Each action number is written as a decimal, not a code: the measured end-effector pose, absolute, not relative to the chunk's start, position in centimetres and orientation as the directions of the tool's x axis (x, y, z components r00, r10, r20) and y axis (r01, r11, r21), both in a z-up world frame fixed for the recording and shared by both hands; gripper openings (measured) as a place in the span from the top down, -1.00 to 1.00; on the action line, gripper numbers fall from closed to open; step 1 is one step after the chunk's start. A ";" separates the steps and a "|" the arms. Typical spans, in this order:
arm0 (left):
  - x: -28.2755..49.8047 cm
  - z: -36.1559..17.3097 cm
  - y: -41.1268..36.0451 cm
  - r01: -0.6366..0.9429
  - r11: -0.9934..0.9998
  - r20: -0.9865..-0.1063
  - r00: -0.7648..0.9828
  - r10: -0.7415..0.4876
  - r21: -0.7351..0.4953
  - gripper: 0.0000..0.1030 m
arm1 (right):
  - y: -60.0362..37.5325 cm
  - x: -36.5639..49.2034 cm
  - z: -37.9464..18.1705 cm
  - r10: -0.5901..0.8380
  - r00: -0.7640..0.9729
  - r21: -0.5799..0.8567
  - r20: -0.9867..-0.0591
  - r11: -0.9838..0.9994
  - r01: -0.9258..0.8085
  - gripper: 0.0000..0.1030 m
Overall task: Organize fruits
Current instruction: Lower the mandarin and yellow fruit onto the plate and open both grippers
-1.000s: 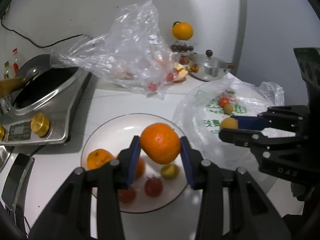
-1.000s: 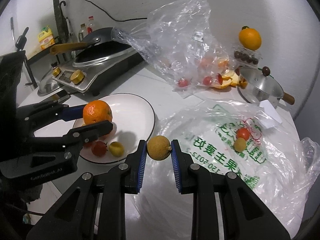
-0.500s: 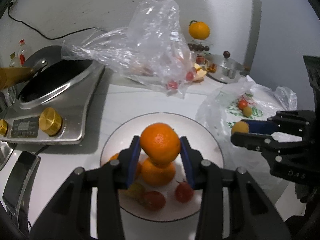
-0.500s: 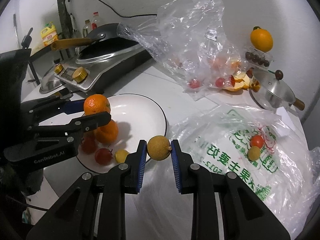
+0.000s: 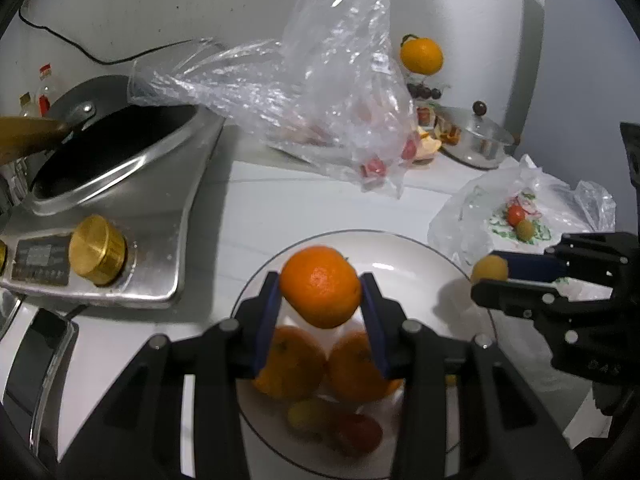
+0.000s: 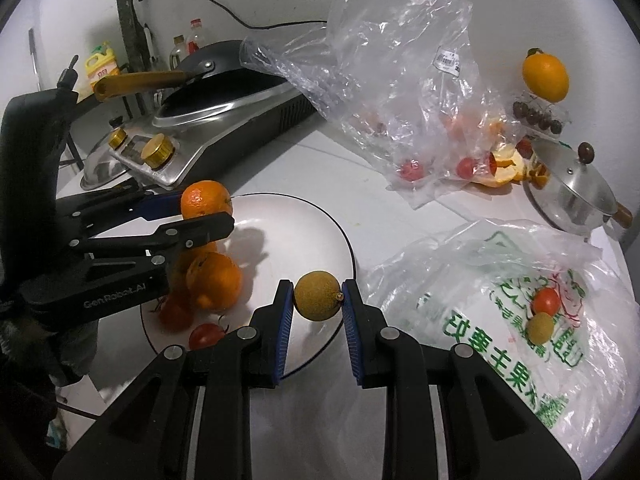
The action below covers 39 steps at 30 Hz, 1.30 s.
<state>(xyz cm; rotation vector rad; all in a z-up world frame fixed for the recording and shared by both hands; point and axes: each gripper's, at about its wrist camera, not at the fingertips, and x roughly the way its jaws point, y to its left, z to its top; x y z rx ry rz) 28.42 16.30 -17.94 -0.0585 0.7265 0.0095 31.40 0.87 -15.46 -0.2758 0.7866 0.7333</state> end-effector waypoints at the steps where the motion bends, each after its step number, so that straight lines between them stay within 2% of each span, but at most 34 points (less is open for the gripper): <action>1: 28.7 -18.1 16.4 -0.031 0.998 -0.668 0.744 -0.011 -0.052 0.21 | 1.0 31.5 -15.5 0.495 0.477 0.039 -0.726 0.722 -0.691 0.49; 17: 30.7 -20.1 17.1 -0.058 0.997 -0.714 0.700 0.005 -0.050 0.20 | 2.6 33.0 -16.5 0.509 0.457 0.052 -0.729 0.707 -0.705 0.49; 39: 27.6 -17.9 18.4 -0.072 0.995 -0.657 0.754 0.005 -0.075 0.19 | 5.5 33.4 -17.5 0.526 0.404 0.085 -0.748 0.680 -0.728 0.49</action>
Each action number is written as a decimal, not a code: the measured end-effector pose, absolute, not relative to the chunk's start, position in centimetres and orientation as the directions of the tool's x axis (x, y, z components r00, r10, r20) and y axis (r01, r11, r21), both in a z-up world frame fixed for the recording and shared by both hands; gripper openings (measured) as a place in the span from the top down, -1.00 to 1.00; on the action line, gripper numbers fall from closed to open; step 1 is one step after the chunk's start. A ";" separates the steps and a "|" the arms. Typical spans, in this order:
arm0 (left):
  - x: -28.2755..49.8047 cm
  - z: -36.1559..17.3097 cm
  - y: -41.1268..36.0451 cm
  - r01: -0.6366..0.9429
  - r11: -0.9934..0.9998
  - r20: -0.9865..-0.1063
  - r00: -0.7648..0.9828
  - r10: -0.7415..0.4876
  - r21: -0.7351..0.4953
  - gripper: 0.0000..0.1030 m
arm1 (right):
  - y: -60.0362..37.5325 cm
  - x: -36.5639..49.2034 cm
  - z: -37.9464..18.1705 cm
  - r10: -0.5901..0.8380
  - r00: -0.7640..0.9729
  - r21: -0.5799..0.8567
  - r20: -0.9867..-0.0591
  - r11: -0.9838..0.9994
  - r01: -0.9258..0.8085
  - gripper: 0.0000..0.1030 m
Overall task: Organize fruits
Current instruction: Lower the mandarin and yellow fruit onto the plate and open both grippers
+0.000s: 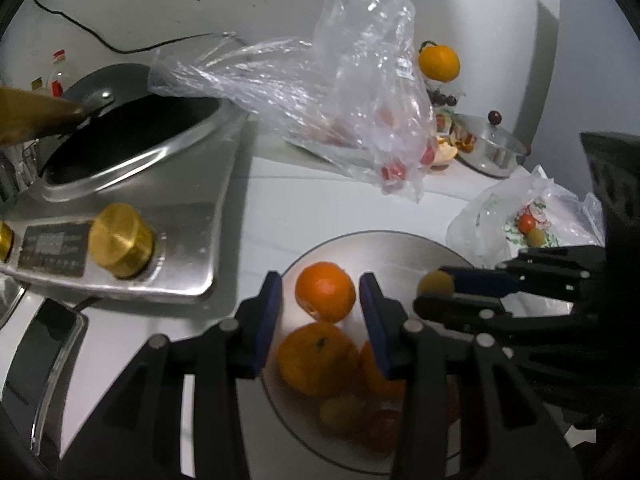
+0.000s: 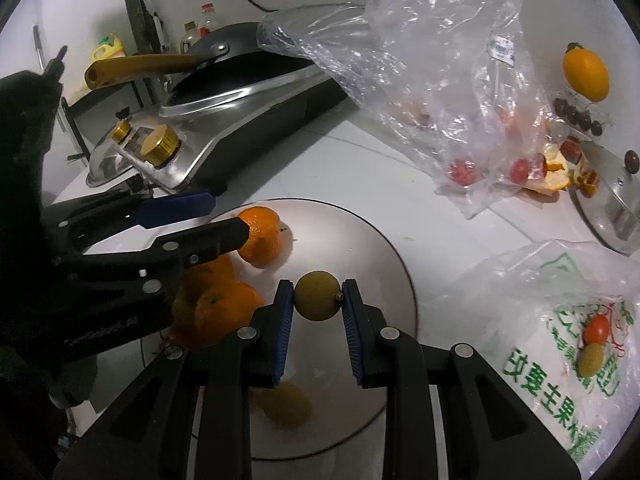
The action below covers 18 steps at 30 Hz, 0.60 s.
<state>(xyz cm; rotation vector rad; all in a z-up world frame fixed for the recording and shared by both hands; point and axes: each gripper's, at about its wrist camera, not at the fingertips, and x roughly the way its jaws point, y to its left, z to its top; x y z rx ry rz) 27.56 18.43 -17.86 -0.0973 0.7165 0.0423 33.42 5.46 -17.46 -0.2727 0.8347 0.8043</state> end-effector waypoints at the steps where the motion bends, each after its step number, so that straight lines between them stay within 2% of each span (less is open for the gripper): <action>1: 27.3 -17.7 18.6 -0.079 0.994 -0.652 0.758 0.011 -0.075 0.19 | 5.6 33.5 -17.5 0.529 0.400 0.089 -0.749 0.678 -0.729 0.49; 18: 25.9 -17.5 20.2 -0.110 0.990 -0.646 0.763 0.027 -0.088 0.19 | 8.8 34.4 -17.7 0.563 0.336 0.160 -0.755 0.655 -0.739 0.49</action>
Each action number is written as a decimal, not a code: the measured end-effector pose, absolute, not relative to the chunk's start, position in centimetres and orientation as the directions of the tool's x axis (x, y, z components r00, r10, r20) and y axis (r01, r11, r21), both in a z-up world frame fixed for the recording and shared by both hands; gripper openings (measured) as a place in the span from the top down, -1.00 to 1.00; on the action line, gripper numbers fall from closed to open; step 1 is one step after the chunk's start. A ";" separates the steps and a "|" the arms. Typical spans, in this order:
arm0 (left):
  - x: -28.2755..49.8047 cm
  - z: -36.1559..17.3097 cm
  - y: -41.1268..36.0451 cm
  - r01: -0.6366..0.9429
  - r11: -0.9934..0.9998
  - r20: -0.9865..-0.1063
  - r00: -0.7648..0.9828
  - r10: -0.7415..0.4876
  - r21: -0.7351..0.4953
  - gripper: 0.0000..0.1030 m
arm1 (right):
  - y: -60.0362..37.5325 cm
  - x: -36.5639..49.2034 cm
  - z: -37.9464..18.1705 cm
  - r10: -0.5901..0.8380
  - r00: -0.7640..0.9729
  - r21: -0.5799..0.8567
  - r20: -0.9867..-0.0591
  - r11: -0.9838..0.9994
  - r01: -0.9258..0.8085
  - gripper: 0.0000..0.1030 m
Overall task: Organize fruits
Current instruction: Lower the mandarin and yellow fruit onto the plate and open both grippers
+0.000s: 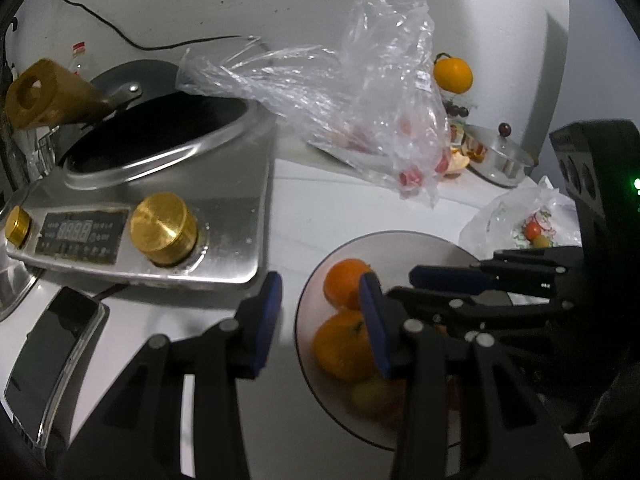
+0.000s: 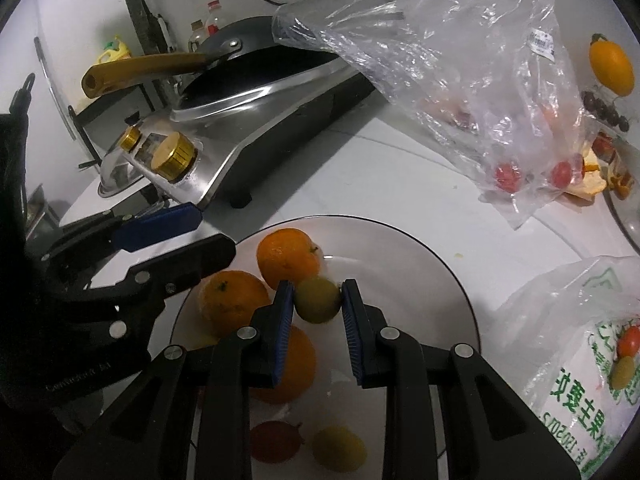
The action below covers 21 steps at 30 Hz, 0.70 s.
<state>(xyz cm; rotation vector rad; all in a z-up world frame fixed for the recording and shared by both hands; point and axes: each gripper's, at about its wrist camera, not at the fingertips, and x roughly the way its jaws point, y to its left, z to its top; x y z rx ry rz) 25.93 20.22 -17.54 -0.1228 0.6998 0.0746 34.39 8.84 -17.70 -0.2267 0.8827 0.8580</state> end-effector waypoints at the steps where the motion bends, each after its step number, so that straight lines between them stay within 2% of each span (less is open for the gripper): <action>1: 25.9 -17.5 20.3 -0.111 0.990 -0.646 0.763 0.028 -0.087 0.19 | 9.0 34.3 -17.7 0.566 0.332 0.163 -0.755 0.651 -0.741 0.49; 21: 24.4 -15.7 18.3 -0.086 0.994 -0.621 0.783 0.023 -0.071 0.18 | 6.7 32.6 -15.6 0.563 0.386 0.132 -0.731 0.671 -0.729 0.48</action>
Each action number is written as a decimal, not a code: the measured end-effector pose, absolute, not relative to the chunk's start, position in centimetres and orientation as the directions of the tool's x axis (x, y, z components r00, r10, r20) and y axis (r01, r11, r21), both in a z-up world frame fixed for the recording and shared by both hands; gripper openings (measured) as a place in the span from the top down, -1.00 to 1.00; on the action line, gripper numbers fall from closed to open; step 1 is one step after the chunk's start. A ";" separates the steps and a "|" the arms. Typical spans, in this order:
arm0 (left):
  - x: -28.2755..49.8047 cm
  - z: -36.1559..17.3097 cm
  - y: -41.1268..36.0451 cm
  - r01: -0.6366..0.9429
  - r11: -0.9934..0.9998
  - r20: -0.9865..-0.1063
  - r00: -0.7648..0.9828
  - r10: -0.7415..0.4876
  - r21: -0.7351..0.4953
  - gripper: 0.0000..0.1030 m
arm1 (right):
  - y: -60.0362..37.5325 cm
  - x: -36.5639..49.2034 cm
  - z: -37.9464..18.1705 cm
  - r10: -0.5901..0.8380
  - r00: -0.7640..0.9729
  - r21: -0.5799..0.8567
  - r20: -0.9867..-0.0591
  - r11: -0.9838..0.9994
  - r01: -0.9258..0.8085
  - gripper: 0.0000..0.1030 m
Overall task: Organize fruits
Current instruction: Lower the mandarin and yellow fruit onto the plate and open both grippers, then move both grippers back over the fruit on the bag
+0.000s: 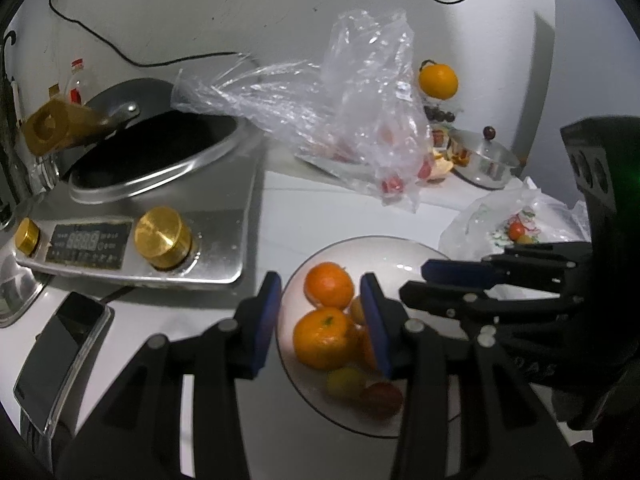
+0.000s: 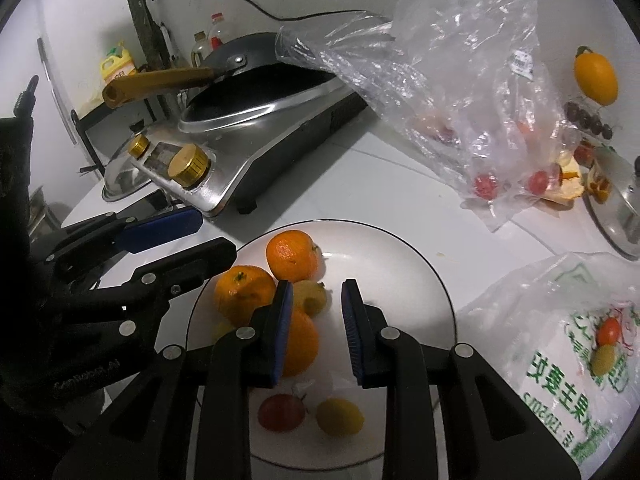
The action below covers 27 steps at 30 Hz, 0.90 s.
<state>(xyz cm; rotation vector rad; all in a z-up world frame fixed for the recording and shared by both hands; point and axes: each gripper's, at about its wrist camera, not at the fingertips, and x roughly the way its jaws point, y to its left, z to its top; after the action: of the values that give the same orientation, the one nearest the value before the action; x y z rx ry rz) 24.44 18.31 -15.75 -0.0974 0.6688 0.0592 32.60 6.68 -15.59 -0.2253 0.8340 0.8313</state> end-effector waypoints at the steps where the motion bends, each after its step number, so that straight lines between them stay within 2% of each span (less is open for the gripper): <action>1: 24.3 -15.6 18.1 -0.084 0.994 -0.619 0.785 0.023 -0.070 0.17 | 6.5 32.5 -15.5 0.562 0.389 0.131 -0.730 0.673 -0.728 0.48; 27: 24.0 -14.3 12.2 -0.025 0.999 -0.613 0.790 0.002 -0.028 0.17 | -0.3 30.6 -13.6 0.542 0.468 0.101 -0.698 0.721 -0.685 0.47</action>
<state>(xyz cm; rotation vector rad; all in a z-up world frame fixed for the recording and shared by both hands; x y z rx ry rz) 23.96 12.20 -14.33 -0.0352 0.6603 0.0147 30.63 -0.32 -13.57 -0.2041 0.7765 0.7590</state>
